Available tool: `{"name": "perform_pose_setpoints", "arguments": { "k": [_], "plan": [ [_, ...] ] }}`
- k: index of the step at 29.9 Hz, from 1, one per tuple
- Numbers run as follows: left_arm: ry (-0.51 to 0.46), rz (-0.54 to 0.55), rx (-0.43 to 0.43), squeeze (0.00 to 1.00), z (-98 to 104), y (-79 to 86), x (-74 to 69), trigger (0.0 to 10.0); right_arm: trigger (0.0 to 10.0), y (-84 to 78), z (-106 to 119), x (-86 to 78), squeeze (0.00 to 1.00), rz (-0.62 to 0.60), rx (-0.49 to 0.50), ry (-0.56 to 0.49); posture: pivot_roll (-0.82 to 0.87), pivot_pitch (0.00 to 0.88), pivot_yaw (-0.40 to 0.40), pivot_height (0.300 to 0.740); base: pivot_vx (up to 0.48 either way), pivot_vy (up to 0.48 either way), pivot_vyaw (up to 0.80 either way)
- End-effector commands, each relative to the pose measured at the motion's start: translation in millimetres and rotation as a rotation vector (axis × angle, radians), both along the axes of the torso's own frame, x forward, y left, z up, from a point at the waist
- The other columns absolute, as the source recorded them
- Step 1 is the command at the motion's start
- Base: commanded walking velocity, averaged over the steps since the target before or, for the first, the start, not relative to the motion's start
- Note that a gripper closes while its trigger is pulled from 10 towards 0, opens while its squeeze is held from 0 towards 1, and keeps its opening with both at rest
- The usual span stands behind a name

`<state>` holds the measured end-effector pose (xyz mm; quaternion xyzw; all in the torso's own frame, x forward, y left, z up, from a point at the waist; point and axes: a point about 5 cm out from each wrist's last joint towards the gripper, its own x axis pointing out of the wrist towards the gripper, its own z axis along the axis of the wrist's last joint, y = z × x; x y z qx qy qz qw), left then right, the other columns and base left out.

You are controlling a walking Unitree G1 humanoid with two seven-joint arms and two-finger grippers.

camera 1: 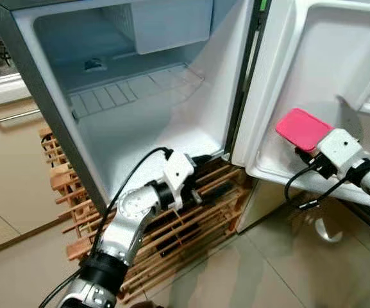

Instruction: Restocking fridge

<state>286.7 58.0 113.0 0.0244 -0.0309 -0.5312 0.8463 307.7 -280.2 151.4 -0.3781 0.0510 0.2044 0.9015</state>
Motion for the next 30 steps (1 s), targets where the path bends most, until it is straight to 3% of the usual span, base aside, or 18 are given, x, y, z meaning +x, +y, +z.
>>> {"name": "perform_pose_setpoints", "arguments": {
  "k": [1,5,8,11,14,17,20,21,23,24,30],
  "plan": [
    [0.014,-0.042,-0.039,0.00,10.6,0.1,-4.6,10.0,10.0,5.4,-1.8,-0.9,0.00,0.066,-0.012,0.021,-0.06,0.000,0.013,0.740,0.000,0.000,0.00],
    [0.016,-0.053,-0.060,0.00,16.0,1.6,-7.0,10.0,10.0,9.2,-6.5,-1.2,0.00,0.110,-0.004,0.046,-0.05,0.000,0.017,0.740,0.000,0.000,0.00],
    [0.030,-0.055,-0.048,0.00,16.6,17.2,-17.1,10.0,10.0,15.5,-21.2,-4.2,0.00,0.200,0.006,0.130,-0.02,0.000,0.033,0.740,0.000,0.000,0.00],
    [0.027,-0.071,-0.024,0.00,14.8,19.3,-21.3,10.0,10.0,16.5,-22.4,-3.9,0.00,0.220,-0.020,0.137,-0.01,0.000,0.034,0.740,0.000,0.000,0.00],
    [0.037,-0.087,0.013,0.00,11.7,24.9,-27.1,10.0,10.0,18.5,-14.7,4.8,0.00,0.254,-0.110,0.111,-0.01,0.000,0.041,0.740,0.000,0.000,0.00],
    [0.035,-0.086,0.019,0.00,13.8,25.3,-26.5,10.0,10.0,17.3,-2.2,17.6,0.00,0.206,-0.135,0.043,-0.01,0.000,0.042,0.740,0.000,0.000,0.00],
    [0.017,-0.068,0.007,0.00,16.5,23.5,-26.2,10.0,10.0,14.2,8.4,28.8,0.00,0.099,-0.084,-0.039,-0.01,0.000,0.038,0.740,0.000,0.000,0.00],
    [0.024,-0.036,-0.003,0.00,17.6,23.9,-25.4,10.0,10.0,16.2,10.9,31.0,0.00,0.061,-0.007,-0.060,-0.01,0.000,0.033,0.740,0.000,0.000,0.00],
    [0.032,-0.017,-0.013,0.00,18.5,24.3,-24.9,10.0,10.0,18.3,13.5,31.0,0.00,0.045,0.016,-0.099,-0.01,0.000,0.034,0.740,0.000,0.000,0.00],
    [0.043,0.002,-0.028,0.00,19.5,25.0,-24.5,10.0,10.0,21.2,13.7,30.7,0.00,0.037,0.073,-0.107,-0.01,0.000,0.037,0.740,0.000,0.000,0.00],
    [0.100,0.197,-0.185,0.00,26.1,30.2,-18.1,10.0,10.0,33.8,-10.7,25.6,0.00,0.023,0.185,-0.075,-0.02,0.000,0.051,0.740,0.000,0.000,0.00]
  ]
}}
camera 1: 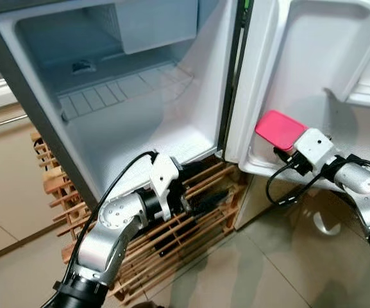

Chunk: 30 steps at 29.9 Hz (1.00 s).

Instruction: Restocking fridge

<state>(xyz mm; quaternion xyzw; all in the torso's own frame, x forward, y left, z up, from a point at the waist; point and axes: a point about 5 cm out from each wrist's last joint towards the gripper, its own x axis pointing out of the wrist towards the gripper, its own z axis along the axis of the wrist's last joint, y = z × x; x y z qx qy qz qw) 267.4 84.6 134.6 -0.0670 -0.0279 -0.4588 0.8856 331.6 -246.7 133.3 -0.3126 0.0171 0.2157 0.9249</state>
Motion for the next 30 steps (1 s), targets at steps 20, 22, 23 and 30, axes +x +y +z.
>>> {"name": "perform_pose_setpoints", "arguments": {
  "k": [20,22,23,30],
  "plan": [
    [-0.011,0.123,-0.032,0.00,8.8,0.2,6.8,10.0,10.0,21.1,8.3,1.4,0.00,0.079,-0.021,-0.046,-0.02,0.000,0.036,0.740,0.055,-0.308,0.00],
    [-0.011,0.124,-0.032,0.00,8.8,0.3,6.7,10.0,10.0,25.6,10.7,0.3,0.00,0.116,-0.043,-0.055,-0.02,0.000,0.036,0.740,0.000,0.000,0.00],
    [-0.011,0.124,-0.032,0.00,8.7,0.4,6.5,10.0,10.0,27.7,12.2,0.0,0.00,0.139,-0.066,-0.061,-0.02,0.000,0.035,0.740,0.000,0.000,0.00],
    [-0.011,0.124,-0.023,0.00,7.3,2.3,4.4,10.0,10.0,27.1,10.5,1.5,0.00,0.217,-0.184,-0.058,-0.01,0.000,0.036,0.740,0.000,0.000,0.00]
  ]
}}
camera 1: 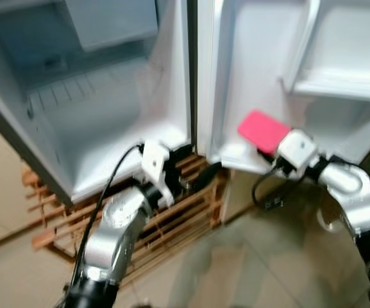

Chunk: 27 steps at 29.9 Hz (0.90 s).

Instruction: Restocking fridge

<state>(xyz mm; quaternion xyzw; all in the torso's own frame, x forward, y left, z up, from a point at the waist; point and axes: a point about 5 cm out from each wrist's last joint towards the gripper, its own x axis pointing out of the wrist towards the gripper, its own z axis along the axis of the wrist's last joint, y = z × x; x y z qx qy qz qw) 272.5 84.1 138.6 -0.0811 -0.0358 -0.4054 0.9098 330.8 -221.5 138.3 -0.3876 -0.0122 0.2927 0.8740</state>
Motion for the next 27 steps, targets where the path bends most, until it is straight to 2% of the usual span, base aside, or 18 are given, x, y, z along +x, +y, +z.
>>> {"name": "perform_pose_setpoints", "arguments": {
  "k": [1,9,14,15,19,24,27],
  "plan": [
    [-0.019,0.005,0.013,0.00,3.2,3.4,-1.2,10.0,10.0,2.4,4.9,2.6,0.00,0.042,-0.040,-0.019,-0.01,0.000,0.040,0.740,0.000,0.000,0.00],
    [-0.012,-0.010,0.047,0.00,2.5,10.9,-7.0,10.0,10.0,7.0,-2.3,10.6,0.00,0.112,-0.197,0.015,0.02,0.000,0.064,0.740,0.000,0.000,0.00],
    [-0.007,-0.014,0.058,0.00,2.1,14.3,-10.4,10.0,10.0,13.2,-1.3,14.6,0.00,0.135,-0.220,-0.015,0.03,0.003,0.070,0.740,0.000,0.000,0.00],
    [-0.004,-0.016,0.062,0.00,1.8,15.2,-12.3,10.0,10.0,16.1,-3.9,15.6,0.00,0.149,-0.250,-0.020,0.04,0.007,0.071,0.740,0.000,0.000,0.00],
    [0.004,-0.017,0.066,0.00,1.1,16.0,-16.1,10.0,10.0,21.8,-6.6,17.2,0.00,0.160,-0.241,-0.030,0.04,0.014,0.074,0.740,0.000,0.000,0.00],
    [0.011,-0.021,0.071,0.00,1.1,17.2,-19.4,10.0,10.0,22.4,-3.6,20.4,0.00,0.151,-0.260,-0.083,0.05,0.018,0.081,0.740,0.000,0.000,0.00],
    [0.015,-0.023,0.074,0.00,0.9,18.4,-20.7,10.0,10.0,19.9,3.0,24.1,0.00,0.126,-0.309,-0.165,0.05,0.018,0.084,0.740,0.000,0.000,0.00]
  ]
}}
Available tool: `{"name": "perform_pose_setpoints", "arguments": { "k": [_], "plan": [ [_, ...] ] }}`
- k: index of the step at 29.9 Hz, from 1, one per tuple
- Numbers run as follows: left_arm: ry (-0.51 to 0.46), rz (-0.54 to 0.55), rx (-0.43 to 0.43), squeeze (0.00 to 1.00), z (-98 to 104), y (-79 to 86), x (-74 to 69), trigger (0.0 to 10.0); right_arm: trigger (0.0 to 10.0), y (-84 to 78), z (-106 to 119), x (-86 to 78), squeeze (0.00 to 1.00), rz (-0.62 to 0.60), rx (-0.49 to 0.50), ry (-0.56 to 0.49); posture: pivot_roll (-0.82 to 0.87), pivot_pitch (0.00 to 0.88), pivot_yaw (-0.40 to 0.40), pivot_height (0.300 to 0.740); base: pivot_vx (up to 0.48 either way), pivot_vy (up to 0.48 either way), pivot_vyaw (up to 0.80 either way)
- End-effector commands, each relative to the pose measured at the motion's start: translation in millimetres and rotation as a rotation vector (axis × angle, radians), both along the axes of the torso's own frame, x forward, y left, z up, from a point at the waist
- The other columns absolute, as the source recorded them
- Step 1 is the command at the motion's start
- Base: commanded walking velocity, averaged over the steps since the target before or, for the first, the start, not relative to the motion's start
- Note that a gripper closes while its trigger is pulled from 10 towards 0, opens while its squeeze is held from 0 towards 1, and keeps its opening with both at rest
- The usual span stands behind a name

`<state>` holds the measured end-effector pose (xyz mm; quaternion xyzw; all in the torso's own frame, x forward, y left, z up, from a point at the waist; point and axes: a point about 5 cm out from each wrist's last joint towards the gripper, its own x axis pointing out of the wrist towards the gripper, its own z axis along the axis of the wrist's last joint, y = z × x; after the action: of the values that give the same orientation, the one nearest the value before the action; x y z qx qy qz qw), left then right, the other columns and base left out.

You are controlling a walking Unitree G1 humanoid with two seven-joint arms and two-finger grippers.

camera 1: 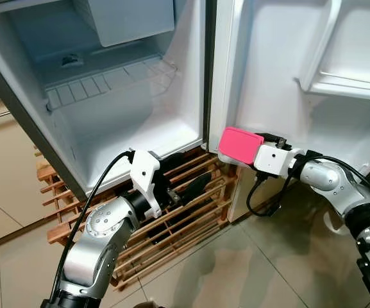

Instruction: Restocking fridge

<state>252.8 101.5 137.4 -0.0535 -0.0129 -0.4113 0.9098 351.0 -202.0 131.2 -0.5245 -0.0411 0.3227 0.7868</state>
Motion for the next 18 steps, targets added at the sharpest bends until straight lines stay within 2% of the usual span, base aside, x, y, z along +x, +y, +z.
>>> {"name": "perform_pose_setpoints", "arguments": {
  "k": [1,5,6,8,18],
  "plan": [
    [-0.002,-0.011,0.006,0.00,2.1,1.2,-1.2,10.0,10.0,-0.8,13.1,5.5,0.00,-0.005,-0.021,-0.091,0.05,0.019,0.085,0.740,0.000,0.000,0.00],
    [0.000,-0.013,0.009,0.00,1.8,0.9,-1.5,10.0,10.0,-5.6,20.0,10.7,0.00,-0.081,0.011,-0.158,0.05,0.019,0.084,0.740,0.000,0.000,0.00],
    [0.001,-0.009,0.012,0.00,1.5,0.6,-0.9,10.0,10.0,-7.0,21.1,13.5,0.00,-0.150,0.112,-0.143,0.04,0.020,0.085,0.740,0.000,0.000,0.00],
    [0.002,-0.009,0.013,0.00,1.7,0.1,-0.6,10.0,10.0,-7.0,17.5,14.9,0.00,-0.210,0.220,-0.098,0.04,0.022,0.090,0.740,0.000,0.000,0.00],
    [0.004,-0.018,0.015,0.00,2.0,-0.3,-0.6,10.0,10.0,-8.5,-5.8,12.4,0.00,-0.321,0.433,0.114,0.04,0.022,0.097,0.740,0.000,0.000,0.00]
  ]
}}
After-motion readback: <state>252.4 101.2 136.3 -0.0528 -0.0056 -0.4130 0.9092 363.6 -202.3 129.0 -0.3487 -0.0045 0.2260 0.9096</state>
